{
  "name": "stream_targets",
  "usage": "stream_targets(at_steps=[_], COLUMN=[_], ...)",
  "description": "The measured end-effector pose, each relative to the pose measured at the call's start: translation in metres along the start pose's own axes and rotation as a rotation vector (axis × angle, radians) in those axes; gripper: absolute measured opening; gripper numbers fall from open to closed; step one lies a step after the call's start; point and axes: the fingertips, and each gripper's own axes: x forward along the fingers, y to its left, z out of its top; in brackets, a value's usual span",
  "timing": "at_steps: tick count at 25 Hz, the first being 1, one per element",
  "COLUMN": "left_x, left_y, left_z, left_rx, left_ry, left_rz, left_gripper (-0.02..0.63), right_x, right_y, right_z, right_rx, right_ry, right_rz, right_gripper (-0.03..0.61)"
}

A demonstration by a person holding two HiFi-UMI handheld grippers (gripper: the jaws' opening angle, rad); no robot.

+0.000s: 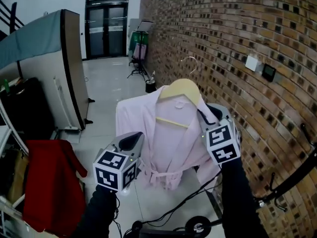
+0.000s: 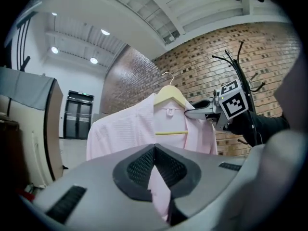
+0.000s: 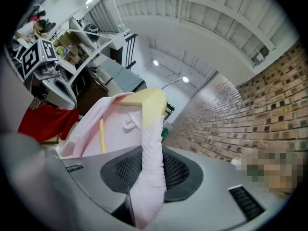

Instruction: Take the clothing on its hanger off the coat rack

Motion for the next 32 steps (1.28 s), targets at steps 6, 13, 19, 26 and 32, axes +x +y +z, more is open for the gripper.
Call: stream_targets(at_steps=[6,13,19,26,32], left_x=[-0.085,-0.228,-0.345,-0.47,-0.569], left_y=[0.057,0.152,0.234,0.315,0.37], left_z=[-0.015,-0.023,-0.012,-0.001,0.001], left_rx=[-0.005,-0.018,0.0,0.029,0.036], left_ry=[0.031,0.041,0.032,0.023,0.035], left_rz=[0.225,0.493,0.647,0.78,0.888], left_gripper=[0.012,0.012,0.012,0.012,0.012], right_x=[0.038,0.064,0.078,0.079,0.07], right_y=[0.073,0.189,0.286,0.401,0.495], right_z=[0.065,0.199,0.319,0.455,0.559], right_rx=[-0.028,-0.066,-0.066,-0.061,-0.057], right_ry=[-0.147,-0.334,-0.448,-0.586,-0.68], right_rz=[0.148,0.312,0.418,0.533,0.615], right_gripper=[0.1,0.1,0.1,0.1,0.1])
